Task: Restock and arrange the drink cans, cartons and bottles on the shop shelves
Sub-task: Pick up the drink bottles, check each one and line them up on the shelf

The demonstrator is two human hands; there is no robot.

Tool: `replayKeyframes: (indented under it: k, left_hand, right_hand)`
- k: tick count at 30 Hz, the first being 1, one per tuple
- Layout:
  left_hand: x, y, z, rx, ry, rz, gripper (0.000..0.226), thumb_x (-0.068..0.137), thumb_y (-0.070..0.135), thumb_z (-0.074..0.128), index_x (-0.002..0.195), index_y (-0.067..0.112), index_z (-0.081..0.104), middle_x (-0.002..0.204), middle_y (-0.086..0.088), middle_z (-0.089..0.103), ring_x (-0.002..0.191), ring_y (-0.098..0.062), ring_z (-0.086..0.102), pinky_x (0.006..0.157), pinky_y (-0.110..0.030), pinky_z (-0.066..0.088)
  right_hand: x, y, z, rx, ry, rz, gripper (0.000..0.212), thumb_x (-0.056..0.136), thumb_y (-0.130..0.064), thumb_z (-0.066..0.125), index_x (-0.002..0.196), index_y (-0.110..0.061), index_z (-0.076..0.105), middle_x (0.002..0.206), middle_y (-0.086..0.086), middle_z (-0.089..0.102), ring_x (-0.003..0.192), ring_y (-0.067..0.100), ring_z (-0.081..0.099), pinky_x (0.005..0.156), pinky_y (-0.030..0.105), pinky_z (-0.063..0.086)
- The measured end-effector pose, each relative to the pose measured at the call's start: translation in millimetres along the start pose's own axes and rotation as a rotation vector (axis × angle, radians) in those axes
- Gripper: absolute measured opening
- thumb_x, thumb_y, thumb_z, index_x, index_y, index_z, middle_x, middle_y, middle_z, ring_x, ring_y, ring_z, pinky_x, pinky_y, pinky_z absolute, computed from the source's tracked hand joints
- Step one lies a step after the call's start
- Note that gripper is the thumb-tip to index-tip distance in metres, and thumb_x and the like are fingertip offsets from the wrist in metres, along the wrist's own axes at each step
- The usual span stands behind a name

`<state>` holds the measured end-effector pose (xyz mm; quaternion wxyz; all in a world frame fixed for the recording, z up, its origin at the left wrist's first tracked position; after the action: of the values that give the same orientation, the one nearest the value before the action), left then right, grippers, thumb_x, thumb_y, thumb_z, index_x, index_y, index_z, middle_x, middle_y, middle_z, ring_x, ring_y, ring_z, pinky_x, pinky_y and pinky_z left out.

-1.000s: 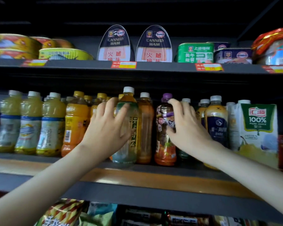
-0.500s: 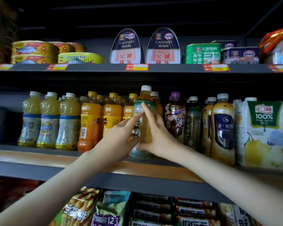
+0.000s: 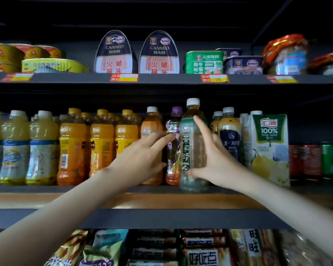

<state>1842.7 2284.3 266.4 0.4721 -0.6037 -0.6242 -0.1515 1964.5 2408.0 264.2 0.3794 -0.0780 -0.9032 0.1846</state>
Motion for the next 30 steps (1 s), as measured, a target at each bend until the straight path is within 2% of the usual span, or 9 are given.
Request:
replayKeyframes:
  k: [2,5,8,10,13,17,22,27,30]
  left_hand:
    - [10.2,-4.8,9.5,0.099,-0.053,-0.006,0.088,0.085,0.037,0.071,0.154,0.025,0.018,0.155,-0.01,0.028,0.138,-0.03,0.035,0.112,-0.038,0.032]
    - [23.0,-10.7,24.3,0.3,-0.071,0.025,0.101,0.067,0.054,0.08,0.15,0.018,0.034,0.151,-0.022,0.035,0.137,-0.04,0.039,0.11,-0.055,0.029]
    - [32.9,-13.3,39.5,0.387,-0.056,0.021,0.114,0.06,0.069,0.077,0.15,0.017,0.031,0.151,-0.024,0.034,0.137,-0.041,0.037,0.107,-0.063,0.026]
    - [37.7,-12.7,46.7,0.431,-0.045,0.03,0.119,0.056,0.075,0.074,0.15,0.015,0.031,0.151,-0.024,0.035,0.137,-0.04,0.038,0.106,-0.064,0.025]
    - [40.2,-14.2,56.3,0.456,-0.04,0.04,0.123,0.052,0.077,0.074,0.149,0.013,0.033,0.15,-0.026,0.034,0.136,-0.04,0.039,0.104,-0.067,0.029]
    - [39.2,-17.0,60.8,0.466,-0.032,0.048,0.125,0.052,0.079,0.072,0.15,0.014,0.028,0.151,-0.026,0.032,0.136,-0.04,0.04,0.104,-0.066,0.028]
    - [37.2,-22.7,59.5,0.471,-0.04,0.056,0.125,0.051,0.074,0.077,0.15,0.018,0.026,0.152,-0.025,0.031,0.135,-0.041,0.04,0.103,-0.064,0.033]
    - [26.4,-33.7,52.9,0.481,-0.049,0.029,0.134,0.04,0.062,0.088,0.149,0.017,0.026,0.149,-0.025,0.037,0.134,-0.042,0.041,0.1,-0.066,0.039]
    - [18.0,-42.5,48.3,0.496,-0.04,0.0,0.131,0.039,0.062,0.088,0.146,0.012,0.031,0.146,-0.026,0.041,0.132,-0.043,0.043,0.097,-0.066,0.042]
  right_hand:
    - [-1.9,14.2,-11.4,-0.071,0.015,0.064,0.13,0.076,-0.011,0.081,0.128,-0.074,-0.02,0.157,0.002,0.008,0.07,0.019,0.066,0.06,0.029,0.058]
    - [0.9,33.0,-20.0,-0.184,0.006,0.144,0.13,0.078,-0.017,0.08,0.13,-0.068,-0.027,0.159,0.01,0.006,0.07,0.014,0.062,0.061,0.023,0.05]
    - [6.6,44.0,-20.1,-0.275,-0.03,0.15,0.129,0.078,-0.026,0.08,0.135,-0.06,-0.031,0.161,0.012,-0.007,0.103,0.018,0.059,0.08,0.023,0.044]
    - [11.3,46.1,-18.1,-0.362,-0.05,0.121,0.129,0.078,-0.032,0.08,0.137,-0.054,-0.033,0.16,0.011,-0.008,0.134,0.028,0.037,0.095,0.033,0.039]
    - [18.6,44.1,-14.5,-0.431,-0.074,0.091,0.129,0.078,-0.034,0.079,0.141,-0.046,-0.033,0.156,0.009,0.0,0.142,0.029,0.016,0.099,0.037,0.036]
    - [30.0,49.3,-3.1,-0.366,-0.089,0.11,0.13,0.08,-0.028,0.078,0.138,-0.047,-0.036,0.153,0.016,0.015,0.106,0.02,0.053,0.088,0.031,0.046]
    - [39.9,54.7,7.8,-0.34,-0.062,0.163,0.133,0.084,-0.014,0.074,0.127,-0.048,-0.047,0.155,0.023,0.012,0.071,0.013,0.062,0.065,0.025,0.054]
    - [42.8,46.8,6.7,-0.415,-0.02,0.216,0.139,0.083,-0.001,0.071,0.104,-0.048,-0.058,0.155,0.025,0.012,0.075,0.018,0.064,0.068,0.032,0.06]
    - [40.8,41.4,4.7,-0.546,0.013,0.194,0.125,0.087,-0.013,0.07,0.136,-0.034,-0.043,0.148,0.017,0.02,0.114,0.026,0.047,0.078,0.031,0.053]
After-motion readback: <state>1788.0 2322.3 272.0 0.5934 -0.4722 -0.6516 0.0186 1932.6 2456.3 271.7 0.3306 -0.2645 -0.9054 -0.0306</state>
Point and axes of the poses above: each hand's wrist, its own x-axis towards the middle knuckle, its own z-axis out of the palm, y = z × x, the point moved 5 cm from there along x, towards the middle knuckle
